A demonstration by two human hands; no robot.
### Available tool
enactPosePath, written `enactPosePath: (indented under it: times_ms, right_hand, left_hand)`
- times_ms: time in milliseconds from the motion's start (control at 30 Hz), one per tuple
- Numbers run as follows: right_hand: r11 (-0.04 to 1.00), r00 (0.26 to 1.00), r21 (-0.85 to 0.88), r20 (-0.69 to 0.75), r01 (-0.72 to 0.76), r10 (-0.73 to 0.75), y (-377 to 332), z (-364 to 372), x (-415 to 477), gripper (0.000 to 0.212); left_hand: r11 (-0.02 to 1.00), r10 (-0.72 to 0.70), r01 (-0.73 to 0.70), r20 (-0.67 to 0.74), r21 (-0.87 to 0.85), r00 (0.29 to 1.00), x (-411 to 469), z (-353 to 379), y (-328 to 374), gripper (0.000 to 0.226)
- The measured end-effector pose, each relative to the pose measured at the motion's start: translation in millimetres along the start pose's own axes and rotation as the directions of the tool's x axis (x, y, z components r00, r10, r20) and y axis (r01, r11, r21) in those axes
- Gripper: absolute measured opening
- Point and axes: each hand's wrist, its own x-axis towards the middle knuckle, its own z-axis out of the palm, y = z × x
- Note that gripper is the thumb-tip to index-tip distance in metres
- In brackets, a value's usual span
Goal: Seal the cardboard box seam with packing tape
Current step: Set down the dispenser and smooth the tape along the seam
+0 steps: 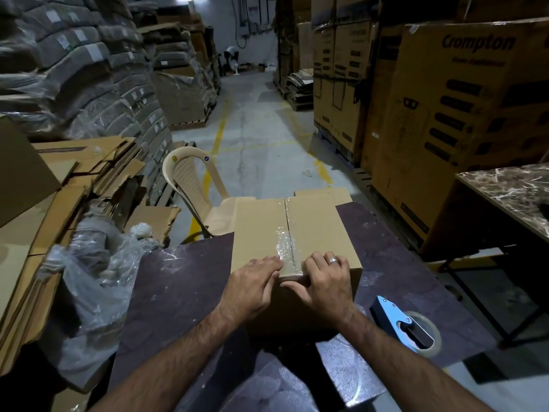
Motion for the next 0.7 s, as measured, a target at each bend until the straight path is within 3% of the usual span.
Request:
enactPosePath:
  times_ms: [200, 367, 700]
  right_hand:
    - [0.997, 0.995, -0.081, 0.092, -0.018, 0.026, -2, 8, -9, 0.073]
    - [0.995, 0.994, -0.096, 0.112, 0.016, -0.005, 1, 7, -11, 0.07]
    - [1.0, 0.999, -0.017, -0.033, 0.012, -0.013, -2, 1, 3, 0.061]
  left_hand:
    - [0.999, -0.012, 0.012, 0.005, -0.032, 1.0, 0, -1, 1, 0.035]
    - [0.999, -0.023, 0.023, 0.009, -0.023, 1.0, 0, -2, 3, 0.038]
    - [0.996, -0.07, 0.072, 0.042, -0.051, 0.997, 2, -9, 6, 0.042]
